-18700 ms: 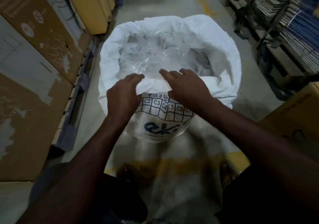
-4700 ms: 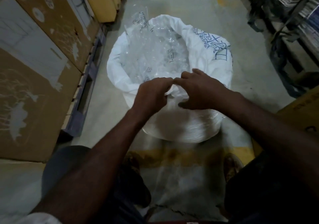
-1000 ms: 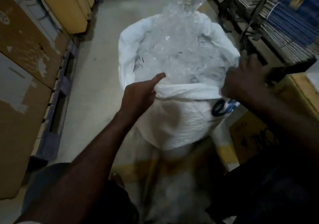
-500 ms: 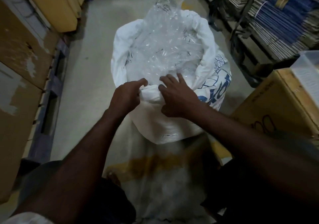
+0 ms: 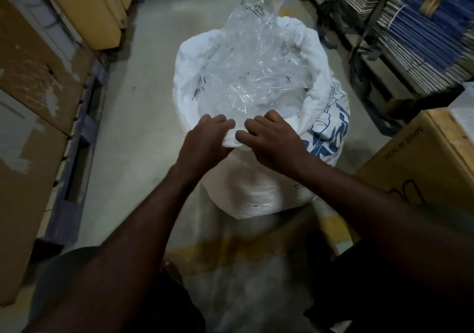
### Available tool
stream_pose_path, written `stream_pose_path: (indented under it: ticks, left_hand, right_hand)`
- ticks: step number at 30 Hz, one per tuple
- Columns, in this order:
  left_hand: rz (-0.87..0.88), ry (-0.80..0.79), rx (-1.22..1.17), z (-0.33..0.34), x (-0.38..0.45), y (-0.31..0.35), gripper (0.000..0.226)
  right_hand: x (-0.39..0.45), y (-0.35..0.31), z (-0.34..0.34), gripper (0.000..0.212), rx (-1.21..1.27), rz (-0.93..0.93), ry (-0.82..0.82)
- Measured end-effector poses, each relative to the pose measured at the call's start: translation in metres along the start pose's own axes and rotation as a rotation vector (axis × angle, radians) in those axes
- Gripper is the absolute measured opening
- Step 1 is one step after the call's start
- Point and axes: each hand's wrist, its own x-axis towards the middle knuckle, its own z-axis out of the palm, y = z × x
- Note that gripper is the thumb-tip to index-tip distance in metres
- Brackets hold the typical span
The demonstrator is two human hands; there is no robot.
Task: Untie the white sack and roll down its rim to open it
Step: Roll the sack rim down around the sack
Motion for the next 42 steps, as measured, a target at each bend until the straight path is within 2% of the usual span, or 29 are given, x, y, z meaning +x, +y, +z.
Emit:
stream_pose_path:
  ticks: [2,5,6,7,9,10,14,16,19,21,23,25,27,29,32,35,37,39,42]
  left_hand:
    - [-0.020,0.046,0.034,0.008,-0.004,0.001,0.018]
    - [-0.087,0.039,0.076,0.006,-0.002,-0.003,0.015]
    - [-0.103,0.030,0.079,0.004,-0.001,-0.003,0.017]
    - [-0.113,0.025,0.082,0.003,0.000,-0.001,0.020]
    - [-0.119,0.017,0.103,0.003,0.001,0.007,0.028]
    - [-0.122,0.001,0.122,0.004,0.002,0.012,0.032]
    - [-0.118,-0.091,0.127,0.008,0.008,0.032,0.070]
    - [-0.082,-0.106,0.149,0.009,0.013,0.038,0.073]
    - [0.021,-0.014,0.271,0.015,0.019,0.045,0.059]
    - [0.048,0.043,0.222,0.017,0.028,0.045,0.052]
    - [0.020,-0.030,0.062,0.016,0.038,0.040,0.046]
    - [-0.035,-0.190,-0.106,0.013,0.044,0.039,0.050]
    - [-0.061,-0.331,-0.133,0.011,0.048,0.043,0.071]
    - [-0.046,-0.363,-0.070,0.015,0.049,0.051,0.070]
    - [0.001,-0.254,-0.025,0.023,0.049,0.067,0.044]
    - [0.069,-0.121,0.036,0.031,0.043,0.076,0.027]
    - [0.105,-0.042,0.029,0.036,0.039,0.077,0.027]
    - [0.127,0.013,0.027,0.043,0.036,0.077,0.030]
    - [0.086,0.010,0.072,0.046,0.032,0.075,0.037]
  right_hand:
    - [-0.001,0.017,-0.013,0.046,0.128,0.081,-0.099]
    - [-0.021,0.069,-0.036,0.084,0.203,0.209,-0.297]
    - [-0.029,0.085,-0.042,0.086,0.231,0.269,-0.358]
    - [-0.036,0.096,-0.045,0.079,0.253,0.343,-0.387]
    - [-0.042,0.099,-0.042,0.052,0.192,0.471,-0.342]
    - [-0.044,0.096,-0.037,0.045,0.146,0.515,-0.313]
    - [-0.060,0.087,-0.014,0.057,0.144,0.756,-0.246]
    - [-0.067,0.087,-0.006,0.062,0.142,0.866,-0.191]
    - [-0.065,0.083,-0.004,0.063,0.087,0.884,-0.242]
    - [-0.060,0.078,-0.011,0.069,0.073,0.817,-0.348]
    - [-0.055,0.071,-0.021,0.079,0.094,0.738,-0.457]
    - [-0.052,0.068,-0.032,0.083,0.103,0.683,-0.550]
    - [-0.053,0.077,-0.041,0.085,0.153,0.643,-0.612]
    - [-0.053,0.091,-0.051,0.074,0.305,0.633,-0.551]
    - [-0.055,0.109,-0.049,0.053,0.333,0.622,-0.376]
    - [-0.059,0.118,-0.033,0.043,0.169,0.654,-0.419]
    - [-0.063,0.122,-0.028,0.044,0.035,0.737,-0.490]
    - [-0.063,0.125,-0.030,0.035,-0.038,0.850,-0.525]
    - [-0.055,0.130,-0.034,0.027,-0.080,0.955,-0.596]
